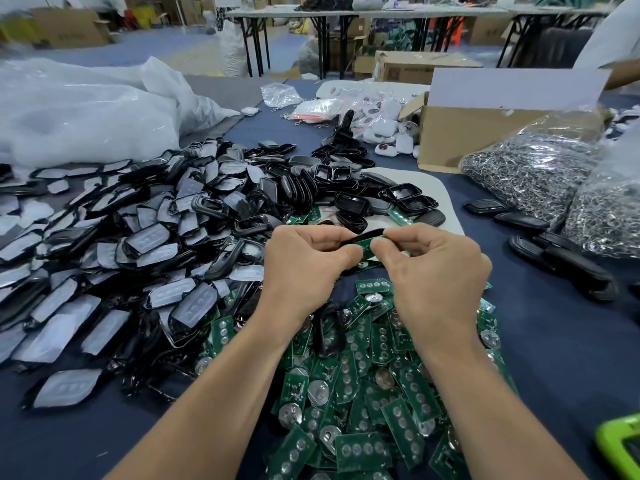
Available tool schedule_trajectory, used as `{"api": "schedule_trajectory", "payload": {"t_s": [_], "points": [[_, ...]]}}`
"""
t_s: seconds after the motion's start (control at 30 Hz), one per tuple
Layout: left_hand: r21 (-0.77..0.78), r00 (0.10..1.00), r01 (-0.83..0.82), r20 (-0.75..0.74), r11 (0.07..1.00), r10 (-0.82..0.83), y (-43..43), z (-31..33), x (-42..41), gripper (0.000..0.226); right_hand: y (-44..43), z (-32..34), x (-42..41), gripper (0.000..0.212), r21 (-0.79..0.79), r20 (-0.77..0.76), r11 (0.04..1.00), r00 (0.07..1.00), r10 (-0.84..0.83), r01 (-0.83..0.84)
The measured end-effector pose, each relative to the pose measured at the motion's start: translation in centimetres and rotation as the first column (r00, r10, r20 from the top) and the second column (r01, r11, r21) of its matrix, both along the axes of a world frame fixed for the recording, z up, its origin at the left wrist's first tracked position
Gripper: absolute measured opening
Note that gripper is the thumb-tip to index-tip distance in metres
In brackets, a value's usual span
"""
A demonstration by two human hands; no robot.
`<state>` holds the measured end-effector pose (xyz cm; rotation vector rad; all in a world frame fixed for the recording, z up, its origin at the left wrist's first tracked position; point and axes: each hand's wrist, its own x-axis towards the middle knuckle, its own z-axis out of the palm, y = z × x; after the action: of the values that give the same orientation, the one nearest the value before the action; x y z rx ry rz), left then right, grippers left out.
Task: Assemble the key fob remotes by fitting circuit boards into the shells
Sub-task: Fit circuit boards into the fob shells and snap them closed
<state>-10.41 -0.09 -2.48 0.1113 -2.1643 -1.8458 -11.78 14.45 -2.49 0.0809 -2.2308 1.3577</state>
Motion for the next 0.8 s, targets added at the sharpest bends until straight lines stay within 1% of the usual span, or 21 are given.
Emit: {"api": "schedule_trajectory", "payload": {"t_s": [0.07,0.1,0.13,0.2,0.23,0.27,0.3,0.33,0.4,0.43,0.5,0.53,0.57,0.6,0.63,0.67,0.7,0.73,0.77,0.8], "points": [[0.014,1.0,-0.003,0.001,1.0,0.003,0.0,0.1,0.2,0.024,0.1,0.0,0.1,0.019,0.044,-0.007,0.997,0.998,-0.068,0.068],[0.034,1.0,-0.004,0.006,0.999,0.004,0.0,0.2,0.3,0.024,0.3,-0.1,0.0,0.024,0.03,0.007,0.996,0.997,-0.082,0.082],[0.072,1.0,-0.003,0.014,0.997,0.002,0.0,0.4,0.4,0.023,0.4,-0.1,-0.1,0.025,-0.018,0.047,0.999,0.998,-0.044,0.045],[0.155,0.999,0.006,0.037,0.988,-0.012,-0.3,0.6,0.3,0.025,0.4,-0.3,-0.5,0.009,-0.164,0.119,0.975,0.979,0.167,-0.147],[0.163,0.999,0.01,0.048,0.986,-0.018,-0.4,0.6,0.3,0.027,0.3,-0.3,-0.5,0.008,-0.233,0.138,0.945,0.954,0.265,-0.229],[0.146,0.998,0.018,0.054,0.989,-0.026,-0.5,0.7,0.2,0.029,0.3,-0.3,-0.6,0.012,-0.282,0.145,0.921,0.937,0.319,-0.27],[0.083,0.998,0.025,0.05,0.996,-0.029,-0.5,0.6,0.2,0.029,0.4,-0.4,-0.7,0.014,-0.303,0.144,0.907,0.926,0.348,-0.294],[-0.022,0.999,0.034,0.033,0.999,-0.033,-0.5,0.5,0.2,0.027,0.6,-0.4,-0.8,0.013,-0.298,0.14,0.902,0.92,0.366,-0.313],[-0.267,0.998,0.063,-0.013,0.962,-0.069,-0.5,0.3,0.4,0.031,0.9,-0.2,-0.7,0.01,-0.271,0.141,0.894,0.903,0.405,-0.358],[-0.337,0.996,0.078,-0.024,0.938,-0.091,-0.4,0.3,0.5,0.035,1.1,-0.2,-0.7,0.01,-0.255,0.144,0.893,0.898,0.415,-0.371],[-0.37,0.995,0.078,-0.03,0.926,-0.096,-0.3,0.5,0.4,0.04,1.1,-0.2,-0.7,0.011,-0.241,0.156,0.901,0.902,0.403,-0.361],[-0.359,0.997,0.043,-0.041,0.932,-0.062,-0.3,0.7,0.4,0.042,0.9,-0.4,-0.7,0.013,-0.246,0.171,0.908,0.907,0.386,-0.34],[-0.31,0.999,-0.012,-0.044,0.951,-0.002,-0.4,1.1,0.4,0.042,0.7,-0.5,-0.6,0.017,-0.231,0.194,0.92,0.912,0.362,-0.316],[-0.209,0.997,-0.079,-0.037,0.975,0.073,-0.7,1.5,0.3,0.041,0.5,-0.6,-0.5,0.024,-0.185,0.213,0.935,0.917,0.338,-0.302],[-0.063,0.987,-0.158,-0.019,0.985,0.158,-1.3,1.8,0.1,0.038,0.2,-0.7,-0.3,0.03,-0.122,0.225,0.947,0.921,0.319,-0.298],[0.125,0.971,-0.24,0.013,0.963,0.24,-2.2,2.2,-0.1,0.034,-0.1,-0.7,-0.2,0.033,-0.064,0.227,0.95,0.923,0.311,-0.305],[0.333,0.951,-0.305,0.053,0.892,0.305,-3.3,2.6,-0.3,0.025,-0.5,-0.6,0.0,0.032,-0.028,0.23,0.948,0.921,0.314,-0.316],[0.521,0.932,-0.346,0.094,0.78,0.35,-4.5,3.0,-0.3,0.02,-0.9,-0.5,0.3,0.03,-0.004,0.237,0.944,0.917,0.321,-0.329],[0.66,0.913,-0.368,0.126,0.655,0.387,-5.7,3.3,-0.4,0.017,-1.3,-0.3,0.5,0.027,0.021,0.247,0.939,0.912,0.327,-0.342],[0.752,0.898,-0.369,0.138,0.546,0.417,-6.8,3.5,-0.5,0.015,-1.8,-0.2,0.8,0.025,0.058,0.257,0.93,0.906,0.337,-0.362]]}}
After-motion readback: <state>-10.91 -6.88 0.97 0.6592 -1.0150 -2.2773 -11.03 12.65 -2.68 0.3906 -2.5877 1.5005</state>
